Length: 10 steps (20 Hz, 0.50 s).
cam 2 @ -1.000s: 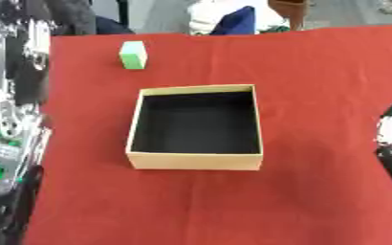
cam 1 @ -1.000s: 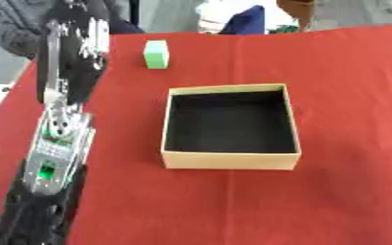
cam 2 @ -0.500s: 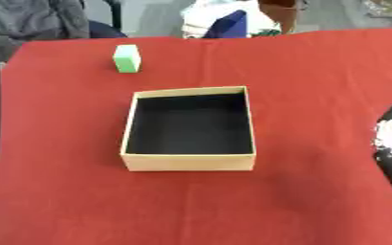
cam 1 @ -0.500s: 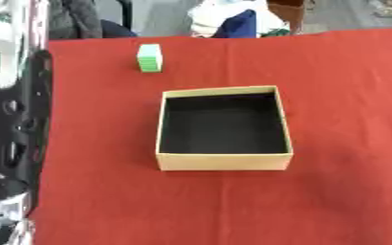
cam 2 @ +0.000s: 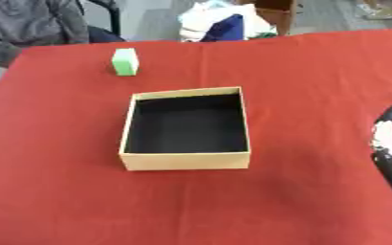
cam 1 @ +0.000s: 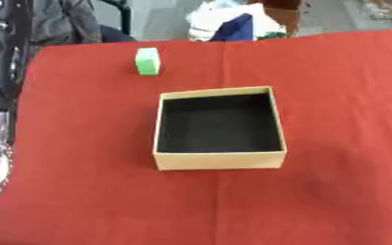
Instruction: Pick up objects on the table and place them in the box.
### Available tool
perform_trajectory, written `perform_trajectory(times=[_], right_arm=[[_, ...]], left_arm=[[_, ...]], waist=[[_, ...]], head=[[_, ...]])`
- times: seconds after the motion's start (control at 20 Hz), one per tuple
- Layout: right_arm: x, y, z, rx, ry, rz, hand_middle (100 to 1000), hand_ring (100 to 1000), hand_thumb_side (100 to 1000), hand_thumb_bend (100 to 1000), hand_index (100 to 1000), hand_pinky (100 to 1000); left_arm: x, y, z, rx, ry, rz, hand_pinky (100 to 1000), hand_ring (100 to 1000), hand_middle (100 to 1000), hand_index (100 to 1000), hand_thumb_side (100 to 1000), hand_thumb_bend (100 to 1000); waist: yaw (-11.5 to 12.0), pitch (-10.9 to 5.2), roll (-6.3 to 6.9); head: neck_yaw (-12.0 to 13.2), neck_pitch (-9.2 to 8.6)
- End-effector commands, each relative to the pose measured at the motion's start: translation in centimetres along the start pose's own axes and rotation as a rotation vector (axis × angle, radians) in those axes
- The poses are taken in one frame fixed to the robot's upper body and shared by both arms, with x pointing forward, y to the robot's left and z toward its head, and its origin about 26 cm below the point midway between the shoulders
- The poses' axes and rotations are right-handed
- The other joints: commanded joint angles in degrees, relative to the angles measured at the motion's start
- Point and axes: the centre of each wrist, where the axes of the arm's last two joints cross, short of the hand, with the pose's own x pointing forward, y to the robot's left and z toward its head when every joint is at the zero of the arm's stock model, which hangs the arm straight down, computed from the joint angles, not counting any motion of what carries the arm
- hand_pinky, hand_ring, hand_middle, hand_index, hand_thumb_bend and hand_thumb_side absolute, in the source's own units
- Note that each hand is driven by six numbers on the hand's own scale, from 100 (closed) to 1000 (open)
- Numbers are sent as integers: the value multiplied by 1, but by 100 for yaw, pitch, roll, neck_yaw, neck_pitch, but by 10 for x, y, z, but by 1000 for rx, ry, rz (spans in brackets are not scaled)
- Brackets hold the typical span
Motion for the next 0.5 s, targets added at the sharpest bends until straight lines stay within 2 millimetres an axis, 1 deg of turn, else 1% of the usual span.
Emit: perform_trajectory(times=[0.05,0.15,0.3,0.4,0.5], right_arm=[[1,-4,-2,5,-19,10,505,748,518,100,834,528],[1,-4,-2,10,-20,11,505,748,517,100,834,528],[2,-3,-2,13,-23,9,505,748,518,100,834,528],[3,-3,-3,15,-25,8,505,748,517,100,834,528],[3,-3,-3,16,-27,6,505,748,517,100,834,528]], left_arm=[[-39,4,2,-6,135,-174,649,641,589,789,530,100],[-63,-1,14,-57,197,-296,653,646,594,794,527,100],[-88,-5,30,-149,253,-473,666,664,614,804,498,100],[-96,-7,38,-229,249,-614,684,684,639,816,465,100],[-99,-12,41,-327,215,-776,706,709,673,826,438,100]], waist=[[-2,-141,-5],[-18,-152,-6],[-48,-150,-10],[-65,-143,-10],[-77,-133,-13]], head=[[72,123],[81,121],[147,72],[169,39],[178,27]])
